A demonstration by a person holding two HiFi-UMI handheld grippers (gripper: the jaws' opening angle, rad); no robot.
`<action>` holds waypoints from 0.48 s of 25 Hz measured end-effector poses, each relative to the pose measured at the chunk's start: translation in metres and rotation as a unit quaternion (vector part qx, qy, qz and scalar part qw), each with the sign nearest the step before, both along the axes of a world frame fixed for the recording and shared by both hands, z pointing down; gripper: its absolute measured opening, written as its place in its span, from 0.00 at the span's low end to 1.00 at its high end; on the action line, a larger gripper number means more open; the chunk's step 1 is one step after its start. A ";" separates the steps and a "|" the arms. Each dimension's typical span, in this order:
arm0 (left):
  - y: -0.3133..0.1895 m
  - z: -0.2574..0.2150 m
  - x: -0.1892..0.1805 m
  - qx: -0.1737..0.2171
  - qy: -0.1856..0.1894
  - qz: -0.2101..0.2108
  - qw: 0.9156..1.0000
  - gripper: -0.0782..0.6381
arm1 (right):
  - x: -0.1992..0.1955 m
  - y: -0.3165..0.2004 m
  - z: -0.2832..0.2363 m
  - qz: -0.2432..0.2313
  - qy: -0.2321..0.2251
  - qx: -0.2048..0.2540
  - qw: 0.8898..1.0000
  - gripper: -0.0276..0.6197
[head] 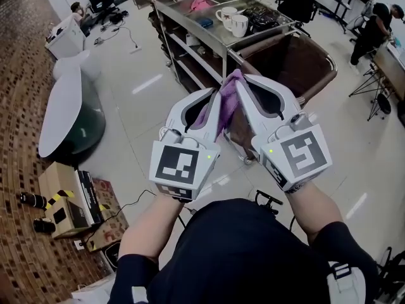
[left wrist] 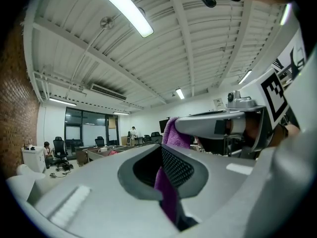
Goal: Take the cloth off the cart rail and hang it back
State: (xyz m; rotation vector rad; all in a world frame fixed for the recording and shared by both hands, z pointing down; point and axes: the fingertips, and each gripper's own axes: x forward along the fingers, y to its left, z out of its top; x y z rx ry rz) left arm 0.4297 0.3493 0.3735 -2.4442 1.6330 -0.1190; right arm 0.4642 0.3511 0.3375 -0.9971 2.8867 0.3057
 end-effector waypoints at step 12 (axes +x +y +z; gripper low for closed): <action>-0.007 -0.006 0.068 0.001 0.002 0.081 0.997 0.11 | 0.064 0.002 0.005 0.072 0.003 -0.023 0.997 0.07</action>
